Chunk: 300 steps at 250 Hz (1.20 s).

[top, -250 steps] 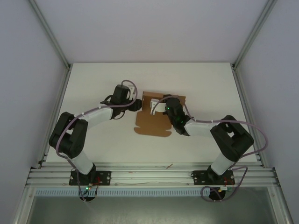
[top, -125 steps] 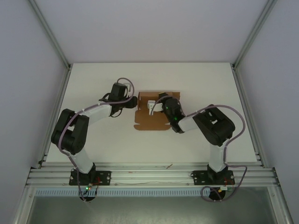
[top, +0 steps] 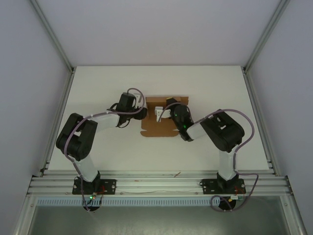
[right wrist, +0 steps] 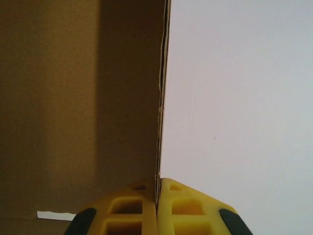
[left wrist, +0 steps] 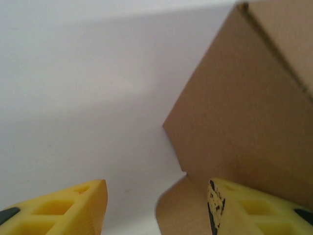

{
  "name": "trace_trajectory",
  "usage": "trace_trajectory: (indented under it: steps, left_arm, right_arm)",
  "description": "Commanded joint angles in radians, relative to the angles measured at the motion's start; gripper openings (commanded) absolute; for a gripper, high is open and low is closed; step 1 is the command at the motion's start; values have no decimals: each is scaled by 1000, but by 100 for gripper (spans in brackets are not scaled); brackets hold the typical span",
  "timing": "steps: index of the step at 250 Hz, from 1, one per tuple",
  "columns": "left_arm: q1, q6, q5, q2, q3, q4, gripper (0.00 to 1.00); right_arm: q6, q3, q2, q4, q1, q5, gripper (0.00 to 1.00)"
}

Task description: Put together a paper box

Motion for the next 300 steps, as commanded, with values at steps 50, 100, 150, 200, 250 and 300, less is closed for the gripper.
trace_trajectory:
  steps: [50, 100, 150, 200, 250, 300]
  left_arm:
    - [-19, 66, 135, 69, 29, 131, 65]
    - [-20, 67, 113, 103, 64, 131, 71]
    - [-44, 65, 111, 57, 23, 143, 74]
    - [-43, 27, 52, -27, -115, 138, 74]
    - [-44, 29, -3, -107, -194, 174, 75]
    - [-45, 51, -41, -75, -73, 54, 74]
  right_arm:
    - [101, 4, -123, -330, 6, -67, 0]
    - [111, 4, -146, -412, 5, -77, 0]
    - [73, -1, -130, -474, 6, -81, 0]
    - [19, -24, -136, -458, 8, -77, 0]
    - [22, -16, -154, -469, 14, -76, 0]
    - [18, 6, -145, -505, 28, -51, 0]
